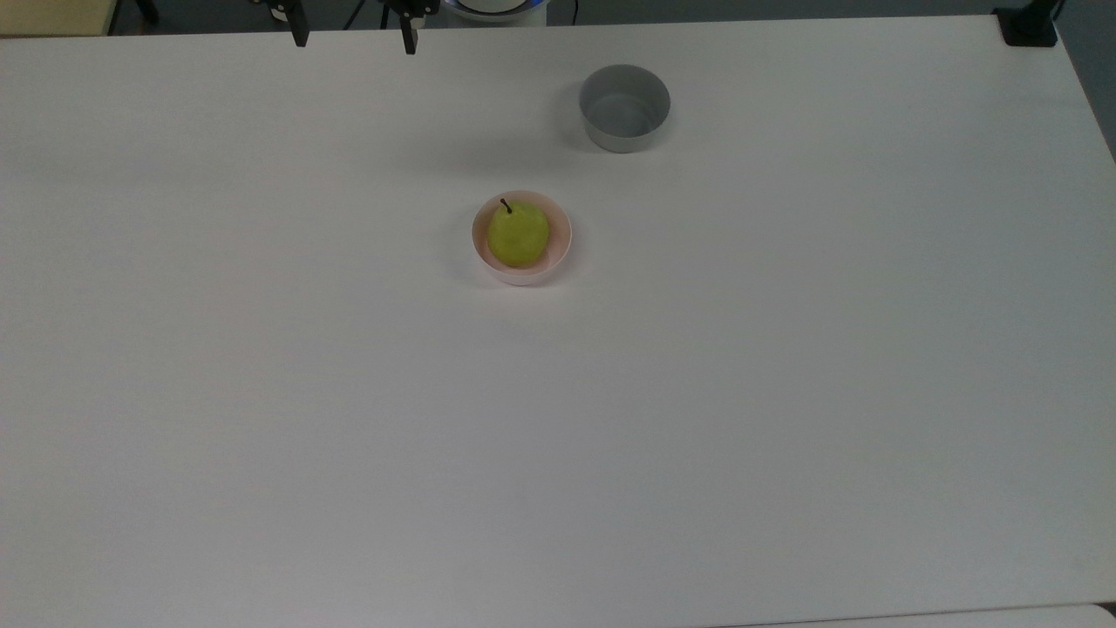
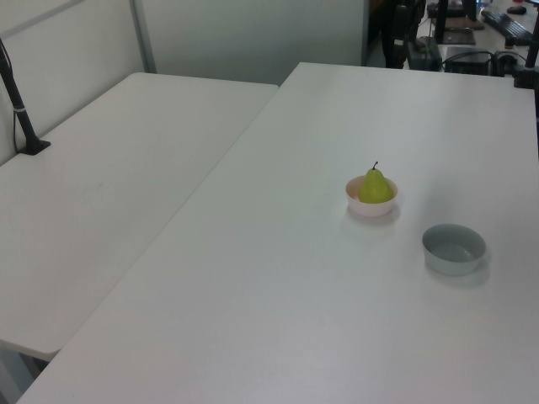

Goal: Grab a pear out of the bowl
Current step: 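Move the open gripper above the pink bowl holding the green pear, then lower the gripper into the pink bowl and close it on the pear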

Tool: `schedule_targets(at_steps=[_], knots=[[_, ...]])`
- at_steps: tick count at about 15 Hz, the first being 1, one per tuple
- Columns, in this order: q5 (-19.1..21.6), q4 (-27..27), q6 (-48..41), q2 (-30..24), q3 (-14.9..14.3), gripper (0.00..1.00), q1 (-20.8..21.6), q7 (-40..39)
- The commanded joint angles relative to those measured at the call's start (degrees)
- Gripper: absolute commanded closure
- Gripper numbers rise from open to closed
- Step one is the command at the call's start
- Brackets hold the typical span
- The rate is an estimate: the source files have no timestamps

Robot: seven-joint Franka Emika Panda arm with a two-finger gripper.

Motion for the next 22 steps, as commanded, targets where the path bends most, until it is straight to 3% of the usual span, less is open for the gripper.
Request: schedule_targets(at_steps=[1, 4, 8, 12, 18, 22], knots=[[0.92, -0.01, -1.1, -0.82, -1.15, 0.0, 1.22, -1.32], [0.74, -0.01, -1.28, -0.73, -1.15, 0.0, 1.3, -2.55], [0.39, -0.89, -1.63, -0.55, -1.15, 0.0, 2.1, -12.29], [0.39, -2.73, -1.54, -0.73, -1.06, 0.0, 3.85, -16.0], [1.0, -7.56, 0.47, -0.03, 0.34, 0.0, 5.08, -15.3], [2.49, -14.23, 10.74, 0.32, 1.66, 0.0, 6.66, -12.23]])
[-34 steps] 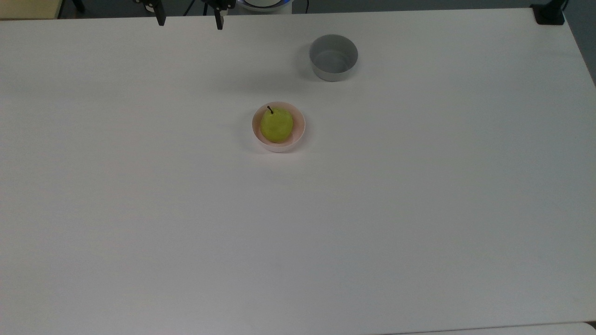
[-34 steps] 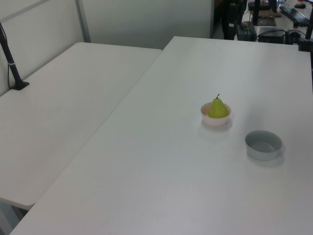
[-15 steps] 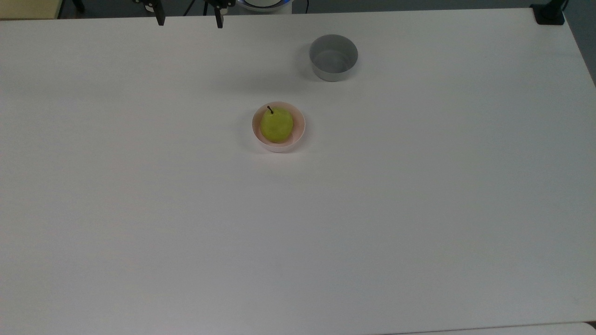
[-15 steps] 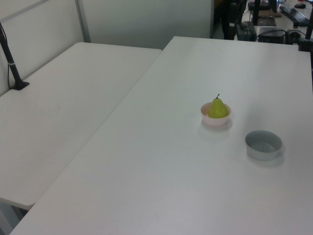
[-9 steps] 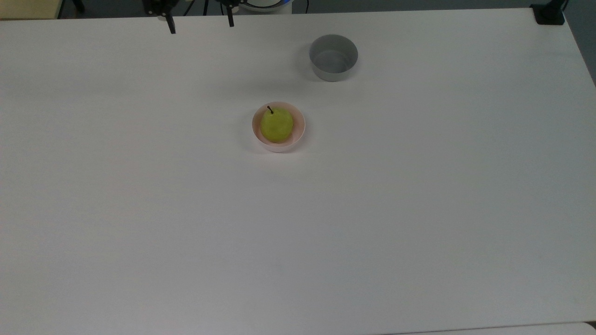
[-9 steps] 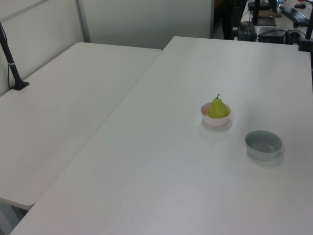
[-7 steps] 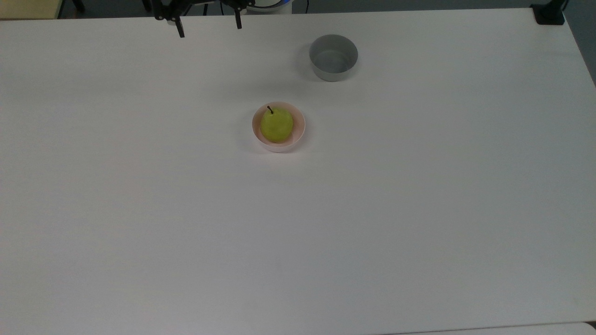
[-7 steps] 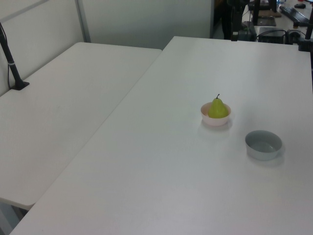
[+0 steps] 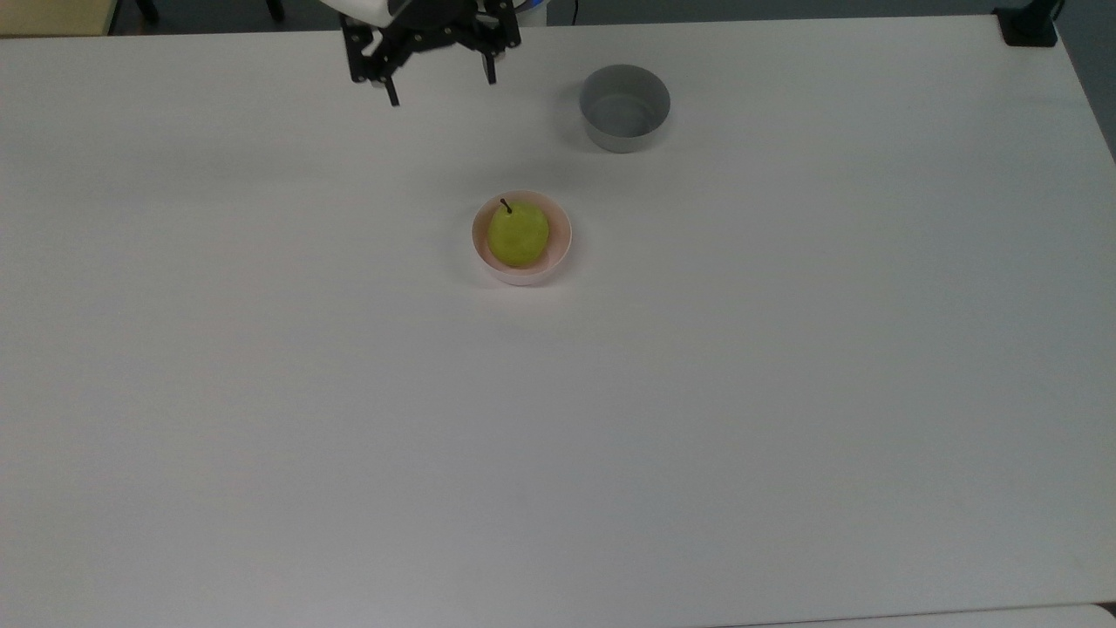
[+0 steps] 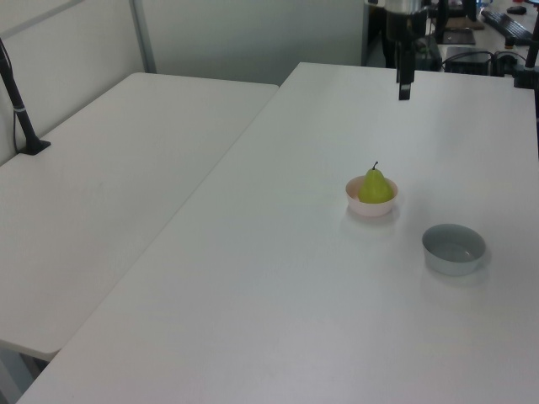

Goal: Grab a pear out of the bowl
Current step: 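Lower the gripper into the pink bowl and close it on the pear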

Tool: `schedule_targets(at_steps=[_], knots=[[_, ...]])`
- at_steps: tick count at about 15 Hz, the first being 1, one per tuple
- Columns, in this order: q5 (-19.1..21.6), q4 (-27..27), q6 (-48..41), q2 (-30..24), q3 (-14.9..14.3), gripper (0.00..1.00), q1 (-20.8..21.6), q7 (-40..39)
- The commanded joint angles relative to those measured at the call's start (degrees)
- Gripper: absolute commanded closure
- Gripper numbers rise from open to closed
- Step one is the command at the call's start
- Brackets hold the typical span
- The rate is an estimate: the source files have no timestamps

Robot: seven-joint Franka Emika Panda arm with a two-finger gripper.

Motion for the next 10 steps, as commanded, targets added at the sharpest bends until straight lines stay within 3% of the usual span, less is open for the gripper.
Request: schedule_targets(at_steps=[1, 10], knots=[[1.92, -8.13, 11.28, -0.31, 0.81, 0.0, 2.06, 3.04], [1.84, -9.74, 17.56, 7.59, 1.51, 0.0, 5.13, 4.37]])
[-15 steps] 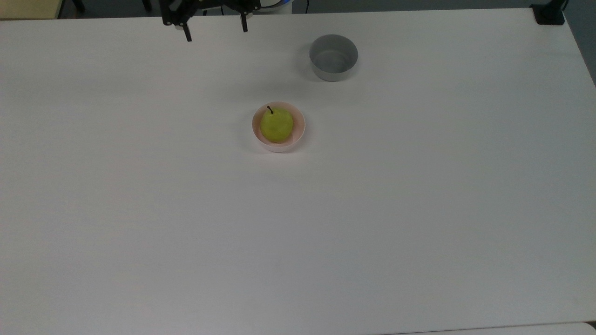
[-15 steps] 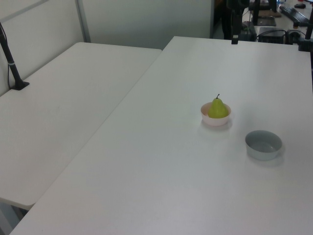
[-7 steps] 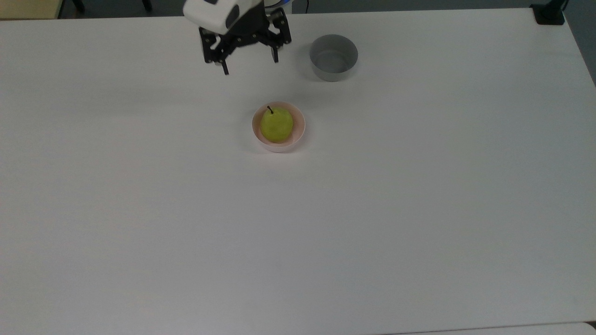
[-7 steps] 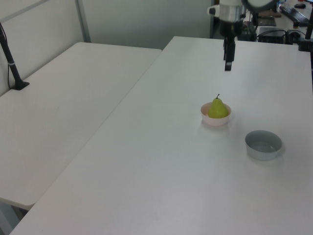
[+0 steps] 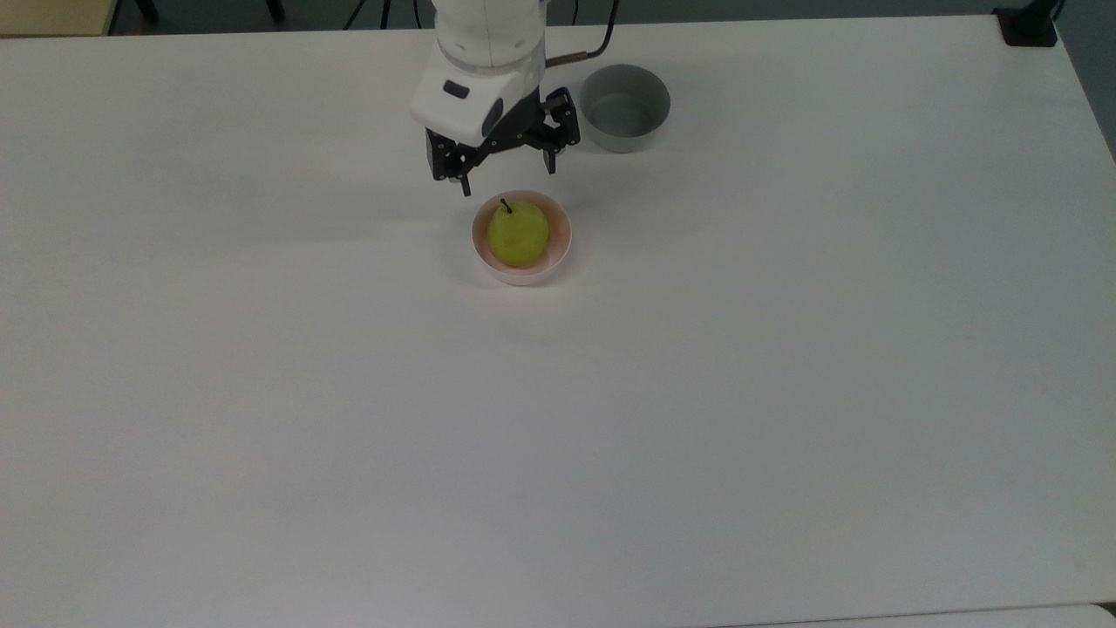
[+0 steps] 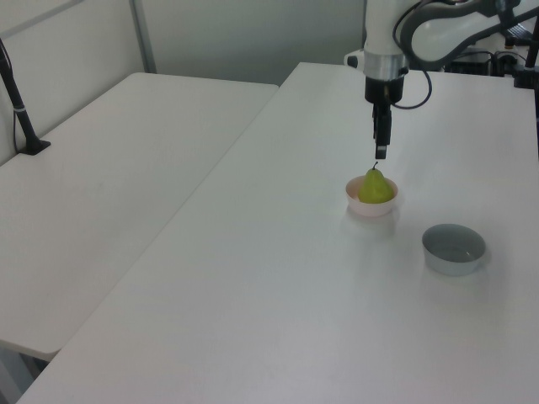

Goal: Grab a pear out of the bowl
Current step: 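Lower the gripper into the pink bowl and close it on the pear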

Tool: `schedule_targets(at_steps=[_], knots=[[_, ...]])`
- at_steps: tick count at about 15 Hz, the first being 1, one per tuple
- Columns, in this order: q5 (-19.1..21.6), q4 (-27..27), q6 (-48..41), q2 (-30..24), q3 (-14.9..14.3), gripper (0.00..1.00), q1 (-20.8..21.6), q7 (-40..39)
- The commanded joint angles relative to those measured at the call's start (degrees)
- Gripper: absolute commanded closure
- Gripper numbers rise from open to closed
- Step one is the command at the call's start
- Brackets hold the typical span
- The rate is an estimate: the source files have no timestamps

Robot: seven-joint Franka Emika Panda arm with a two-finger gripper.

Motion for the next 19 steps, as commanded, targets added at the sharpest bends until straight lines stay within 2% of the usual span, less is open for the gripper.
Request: schedule_targets(at_steps=[1, 6, 11, 13, 19], knots=[[0.63, -1.02, 2.13, 2.66, -0.23, 0.0, 2.27, 1.1], [0.02, -1.28, 4.06, 5.04, -0.23, 0.01, 2.63, 1.01], [-2.79, -1.28, 6.25, 7.95, -0.23, 0.01, 2.45, 1.01], [-2.79, -1.9, 6.87, 7.95, -0.23, 0.06, 2.36, 1.01], [-2.79, -1.64, 6.96, 8.3, -0.23, 0.66, 2.27, 1.01]])
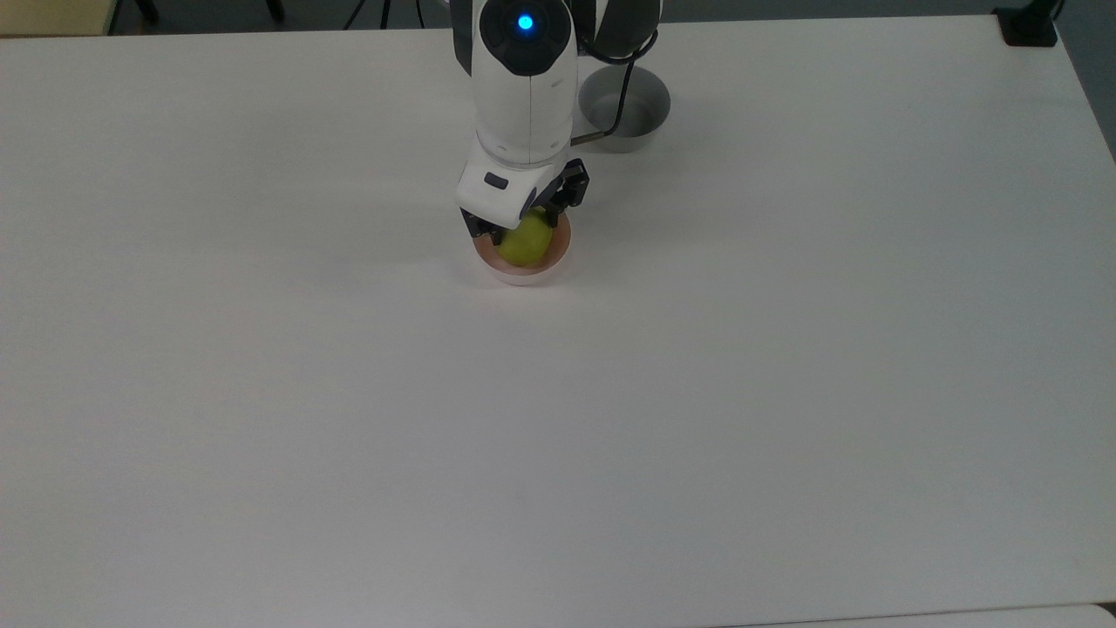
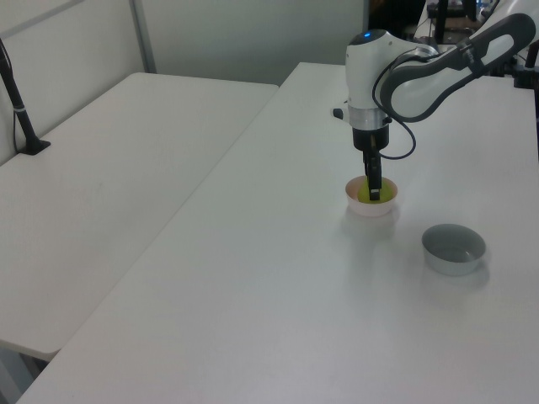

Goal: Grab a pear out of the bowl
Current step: 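Lower the gripper into the pink bowl and close it on the pear, then lift the pear out of the pink bowl and carry it away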

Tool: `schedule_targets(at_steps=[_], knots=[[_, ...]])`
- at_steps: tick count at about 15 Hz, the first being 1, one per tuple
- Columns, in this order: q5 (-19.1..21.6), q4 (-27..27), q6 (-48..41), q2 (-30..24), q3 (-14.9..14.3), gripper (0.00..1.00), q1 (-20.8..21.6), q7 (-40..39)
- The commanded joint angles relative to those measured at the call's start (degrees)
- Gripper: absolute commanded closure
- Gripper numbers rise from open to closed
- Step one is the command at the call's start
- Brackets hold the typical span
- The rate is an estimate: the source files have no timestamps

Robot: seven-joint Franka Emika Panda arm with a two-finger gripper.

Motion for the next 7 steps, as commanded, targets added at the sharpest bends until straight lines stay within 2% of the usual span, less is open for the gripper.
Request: schedule_targets(at_steps=[1, 4, 7], knots=[[-0.83, -1.51, 1.79, -1.01, -0.18, 0.7, 0.29, 0.79], [-0.91, -1.42, 1.09, -1.97, -0.18, 0.74, 0.11, 0.79], [-0.91, -1.07, -0.4, -3.9, -0.18, 0.75, -0.06, 0.88]])
